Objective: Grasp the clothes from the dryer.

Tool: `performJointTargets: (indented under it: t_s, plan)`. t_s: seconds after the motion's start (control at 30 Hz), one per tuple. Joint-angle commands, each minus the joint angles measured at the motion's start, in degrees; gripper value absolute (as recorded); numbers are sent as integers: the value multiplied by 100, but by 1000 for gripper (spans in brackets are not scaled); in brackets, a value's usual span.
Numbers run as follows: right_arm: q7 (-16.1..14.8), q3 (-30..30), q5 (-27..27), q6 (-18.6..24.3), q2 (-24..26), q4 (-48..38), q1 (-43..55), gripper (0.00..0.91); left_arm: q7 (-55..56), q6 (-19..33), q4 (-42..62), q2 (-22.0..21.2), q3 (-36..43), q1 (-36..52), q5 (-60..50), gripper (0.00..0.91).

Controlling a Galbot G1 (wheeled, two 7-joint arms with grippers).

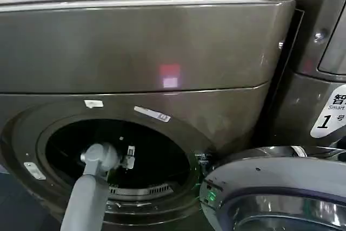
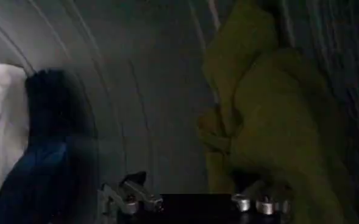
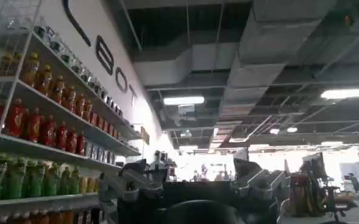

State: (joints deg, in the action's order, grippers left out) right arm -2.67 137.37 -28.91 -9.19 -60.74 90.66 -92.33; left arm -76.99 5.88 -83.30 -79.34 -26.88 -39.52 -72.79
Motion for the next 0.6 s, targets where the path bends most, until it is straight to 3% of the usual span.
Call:
performJointTargets:
  t_s: [0.03,0.43,0.6]
  plan:
    - [-1,-4,5,13,1,-8,5,907,-23,-93,232,-4,8,-35,194,0]
    - [2,-65,14,22,2,-11,42,907,-18,-179,325,11,-12,4,296,0]
    - [7,-71,19,39,3,-10,51,907,18,-464,340,-5,0,72,465,0]
